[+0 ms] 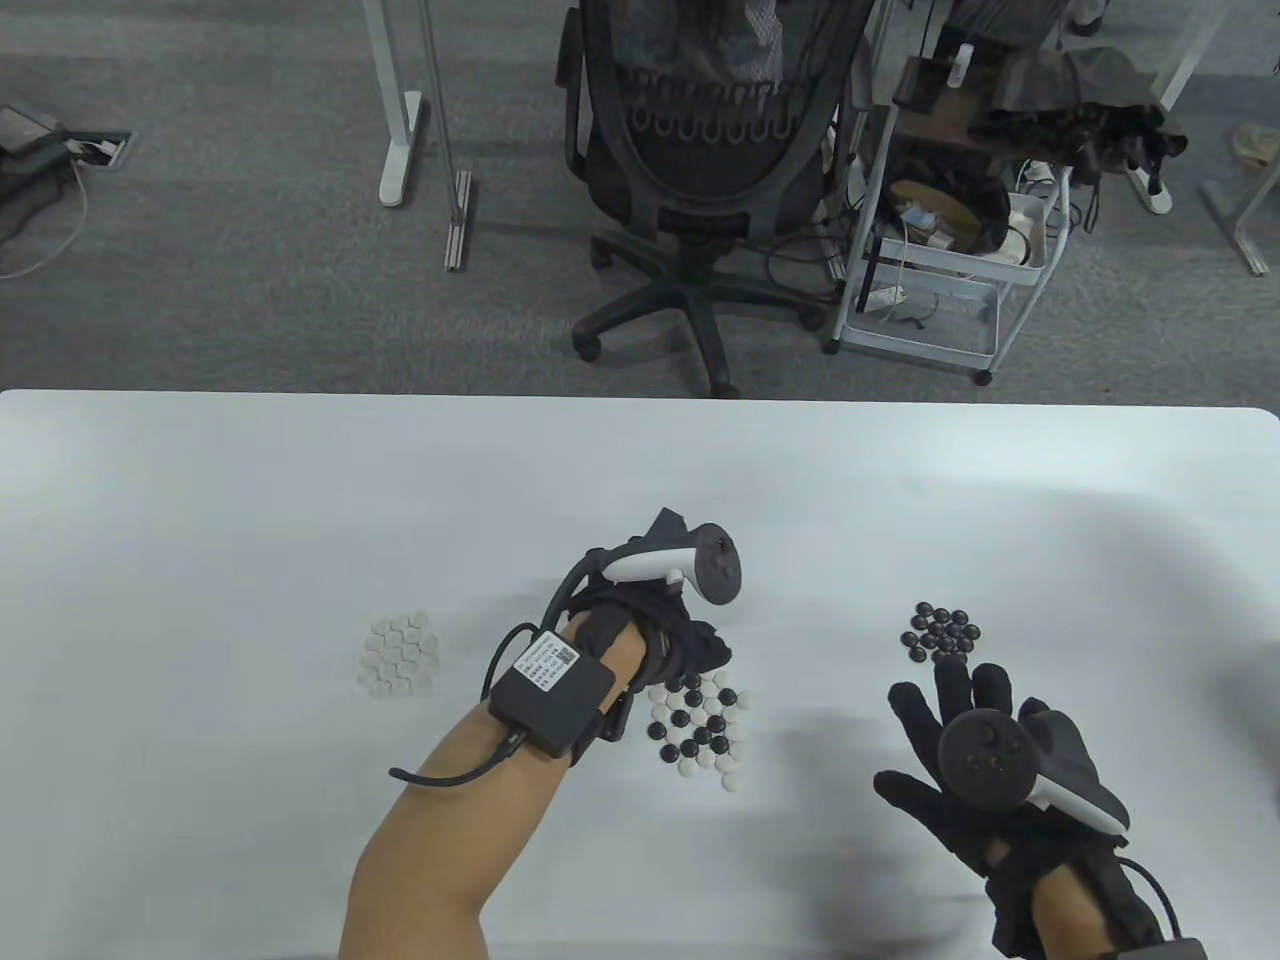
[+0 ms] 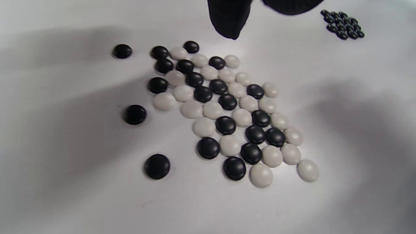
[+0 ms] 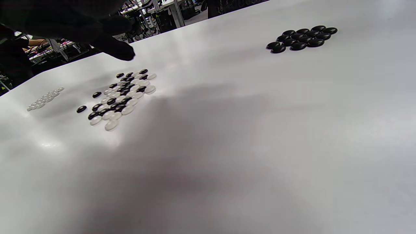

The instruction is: Go stone sorting task

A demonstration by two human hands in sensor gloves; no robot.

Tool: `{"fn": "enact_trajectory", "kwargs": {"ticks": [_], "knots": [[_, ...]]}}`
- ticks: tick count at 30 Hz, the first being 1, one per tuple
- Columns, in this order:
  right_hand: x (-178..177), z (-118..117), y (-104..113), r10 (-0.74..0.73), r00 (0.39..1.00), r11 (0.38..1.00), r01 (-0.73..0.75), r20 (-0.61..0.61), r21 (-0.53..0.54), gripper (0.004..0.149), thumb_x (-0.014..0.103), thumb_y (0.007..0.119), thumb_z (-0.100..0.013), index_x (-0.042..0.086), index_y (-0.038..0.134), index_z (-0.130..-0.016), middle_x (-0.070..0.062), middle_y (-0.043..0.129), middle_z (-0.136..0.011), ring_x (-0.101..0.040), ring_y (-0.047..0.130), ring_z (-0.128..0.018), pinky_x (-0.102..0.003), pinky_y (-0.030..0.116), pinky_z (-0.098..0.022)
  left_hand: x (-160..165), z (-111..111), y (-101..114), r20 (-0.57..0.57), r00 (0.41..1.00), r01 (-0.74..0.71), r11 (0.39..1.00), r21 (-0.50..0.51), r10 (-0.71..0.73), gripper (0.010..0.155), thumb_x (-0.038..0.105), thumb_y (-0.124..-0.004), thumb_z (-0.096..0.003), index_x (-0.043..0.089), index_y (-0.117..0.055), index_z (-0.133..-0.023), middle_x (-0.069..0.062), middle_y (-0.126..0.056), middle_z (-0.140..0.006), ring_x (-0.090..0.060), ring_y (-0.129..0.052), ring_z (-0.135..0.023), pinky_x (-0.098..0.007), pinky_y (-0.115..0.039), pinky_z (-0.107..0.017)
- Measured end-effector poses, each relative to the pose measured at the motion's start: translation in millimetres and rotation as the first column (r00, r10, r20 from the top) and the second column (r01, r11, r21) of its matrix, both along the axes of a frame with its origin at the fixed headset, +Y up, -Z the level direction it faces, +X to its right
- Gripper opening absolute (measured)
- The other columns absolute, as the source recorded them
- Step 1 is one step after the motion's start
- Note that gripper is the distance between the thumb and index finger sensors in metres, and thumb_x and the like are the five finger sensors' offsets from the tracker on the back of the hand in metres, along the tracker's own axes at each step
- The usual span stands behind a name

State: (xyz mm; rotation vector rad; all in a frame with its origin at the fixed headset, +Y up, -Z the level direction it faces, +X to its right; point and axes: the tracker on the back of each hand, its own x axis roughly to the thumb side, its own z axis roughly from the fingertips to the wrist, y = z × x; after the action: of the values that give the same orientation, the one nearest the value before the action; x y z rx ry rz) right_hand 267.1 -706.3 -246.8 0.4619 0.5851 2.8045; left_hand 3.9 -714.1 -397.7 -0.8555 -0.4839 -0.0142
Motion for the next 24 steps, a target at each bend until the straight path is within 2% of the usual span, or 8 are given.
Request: {"fn": "enact_trajectory", "kwargs": {"ticks": [9,11,15,18,20,24], "knots": [[1.4,0.5,1.3,-0.007,1.0,1.0,0.007,0.0,0.003,0.084,0.055,0.055,-0.056,0.009,0.017,-0.114,-0.034,-0.007,-0.106,-0.06,-0.011,-0.087,-0.08,0.002,-0.05,27.1,-8.4,-31.5,0.013,0.995,0.099,0.995,-0.015,-0.099,0.067,0.049,-0.044,-0.0555,0.028,-0.047,-0.119,-0.028,0.017,-0.112,-0.058,0.02,-0.091,-0.083,0.003,-0.056],[1.3,0.6,1.4,-0.009,1.0,1.0,0.009,-0.002,0.004,0.084,0.055,0.055,-0.056,0.008,0.017,-0.114,-0.034,-0.007,-0.106,-0.06,-0.011,-0.087,-0.08,0.002,-0.05,27.9,-14.0,-33.1,-0.007,0.998,0.069,0.997,-0.022,-0.069,0.067,0.05,-0.044,-0.0553,0.029,-0.044,-0.119,-0.028,0.017,-0.112,-0.058,0.02,-0.091,-0.083,0.003,-0.057],[1.5,0.3,0.5,-0.007,1.0,1.0,0.007,0.0,0.0,0.084,0.055,0.055,-0.056,0.009,0.017,-0.114,-0.034,-0.007,-0.106,-0.06,-0.011,-0.087,-0.08,0.002,-0.05,24.7,-36.8,-37.0,-0.132,0.991,0.011,0.999,-0.051,-0.017,0.067,0.051,-0.043,-0.0549,0.03,-0.043,-0.119,-0.026,0.02,-0.111,-0.056,0.022,-0.091,-0.082,0.005,-0.058],[0.9,0.8,0.6,-0.005,1.0,1.0,0.005,-0.002,0.001,0.084,0.055,0.055,-0.056,0.008,0.017,-0.114,-0.034,-0.007,-0.106,-0.06,-0.01,-0.087,-0.08,0.002,-0.05,14.1,-56.7,-41.3,-0.292,0.956,-0.065,0.996,-0.064,0.043,0.066,0.051,-0.042,-0.0548,0.031,-0.043,-0.118,-0.025,0.023,-0.11,-0.056,0.024,-0.09,-0.082,0.006,-0.058],[0.8,1.3,1.2,-0.007,1.0,1.0,0.007,-0.002,0.007,0.084,0.055,0.054,-0.055,0.009,0.017,-0.114,-0.034,-0.007,-0.106,-0.06,-0.011,-0.087,-0.08,0.002,-0.05,2.6,-65.3,-40.3,-0.355,0.934,-0.057,0.998,-0.034,0.042,0.067,0.051,-0.042,-0.0548,0.031,-0.044,-0.118,-0.025,0.023,-0.11,-0.056,0.024,-0.091,-0.082,0.006,-0.058],[1.3,1.4,1.4,-0.01,1.0,1.0,0.01,0.002,0.008,0.084,0.055,0.055,-0.055,0.009,0.017,-0.114,-0.034,-0.007,-0.106,-0.06,-0.01,-0.087,-0.08,0.002,-0.05,-42.9,-74.8,-34.1,-0.447,0.894,0.015,1.0,-0.006,-0.016,0.068,0.051,-0.042,-0.0547,0.028,-0.049,-0.118,-0.026,0.019,-0.112,-0.057,0.022,-0.091,-0.083,0.005,-0.057]]}}
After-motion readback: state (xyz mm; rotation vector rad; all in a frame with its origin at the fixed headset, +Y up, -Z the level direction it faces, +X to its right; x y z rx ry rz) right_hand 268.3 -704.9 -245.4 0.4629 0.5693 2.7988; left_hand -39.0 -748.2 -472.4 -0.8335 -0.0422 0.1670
